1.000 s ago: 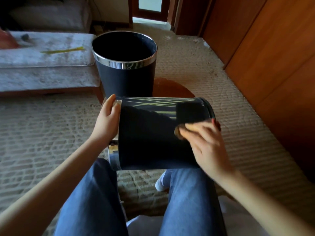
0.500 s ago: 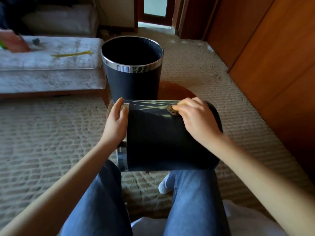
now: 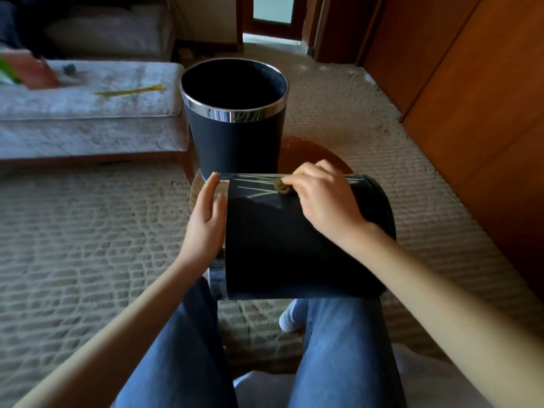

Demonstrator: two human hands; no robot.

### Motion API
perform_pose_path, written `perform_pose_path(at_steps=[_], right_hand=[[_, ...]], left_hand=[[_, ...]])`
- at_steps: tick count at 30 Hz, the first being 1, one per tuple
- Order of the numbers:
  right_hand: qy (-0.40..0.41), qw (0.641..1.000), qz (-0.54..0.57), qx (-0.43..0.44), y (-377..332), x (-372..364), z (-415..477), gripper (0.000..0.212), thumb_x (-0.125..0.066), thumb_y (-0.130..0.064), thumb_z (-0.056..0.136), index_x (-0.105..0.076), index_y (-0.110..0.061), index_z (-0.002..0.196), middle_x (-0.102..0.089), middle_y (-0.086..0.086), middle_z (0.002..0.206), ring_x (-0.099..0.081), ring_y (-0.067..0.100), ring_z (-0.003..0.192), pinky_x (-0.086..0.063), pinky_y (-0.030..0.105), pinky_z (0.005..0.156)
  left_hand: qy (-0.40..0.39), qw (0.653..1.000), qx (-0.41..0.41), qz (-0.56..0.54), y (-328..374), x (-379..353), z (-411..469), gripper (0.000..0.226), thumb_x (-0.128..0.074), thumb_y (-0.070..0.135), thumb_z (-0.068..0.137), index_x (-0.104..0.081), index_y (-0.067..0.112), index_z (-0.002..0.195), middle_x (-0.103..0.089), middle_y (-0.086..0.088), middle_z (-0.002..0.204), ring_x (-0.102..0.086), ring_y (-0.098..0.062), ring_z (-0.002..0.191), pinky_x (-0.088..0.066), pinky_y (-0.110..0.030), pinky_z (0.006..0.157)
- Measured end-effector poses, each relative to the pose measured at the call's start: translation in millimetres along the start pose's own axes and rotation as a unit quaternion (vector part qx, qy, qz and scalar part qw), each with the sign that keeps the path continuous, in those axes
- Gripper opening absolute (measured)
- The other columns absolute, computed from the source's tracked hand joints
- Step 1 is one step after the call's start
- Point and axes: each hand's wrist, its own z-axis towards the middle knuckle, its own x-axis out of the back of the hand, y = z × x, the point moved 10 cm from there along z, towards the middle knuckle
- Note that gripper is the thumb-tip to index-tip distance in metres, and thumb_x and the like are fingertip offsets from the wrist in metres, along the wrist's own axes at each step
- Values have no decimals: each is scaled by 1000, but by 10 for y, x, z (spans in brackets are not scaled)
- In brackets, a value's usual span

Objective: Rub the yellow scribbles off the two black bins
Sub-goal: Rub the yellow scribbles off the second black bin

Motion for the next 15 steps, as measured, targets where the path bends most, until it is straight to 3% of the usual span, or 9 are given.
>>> perform_pose_path(at_steps=[3, 6, 10, 15], right_hand=[[-9, 1000, -16, -14, -7, 3, 84, 30, -64, 9, 81, -76, -10, 101, -69, 7, 92, -54, 34, 78, -52, 49, 65], [39, 999, -7, -5, -228, 166, -426, 32, -65, 7, 82, -75, -12, 106, -70, 4, 99, -59, 31, 87, -50, 47, 78], [47, 994, -2, 101, -562, 170, -1163, 26, -64, -2, 91, -74, -13, 112, -71, 2, 115, -62, 25, 103, -47, 43, 89], [66, 996, 23, 47, -499, 116, -558, 30, -56, 0, 89, -76, -17, 104, -71, 0, 101, -60, 28, 90, -47, 43, 78]], left_hand=[[2, 1000, 9, -4, 10, 0, 36, 45, -39, 24, 106, -38, 20, 151, -42, 5, 154, -34, -7, 143, -25, -32, 121], [4, 1000, 23, -20, 0, -20, 104, 45, -40, 25, 106, -39, 20, 151, -43, 4, 154, -35, -8, 143, -24, -33, 122], [3, 999, 27, -34, -10, -29, 134, 45, -39, 25, 107, -38, 20, 151, -41, 4, 155, -34, -7, 143, -24, -34, 122], [5, 1000, 6, -15, -35, -7, 55, 44, -39, 24, 107, -37, 20, 151, -42, 3, 154, -35, -9, 143, -25, -34, 122]])
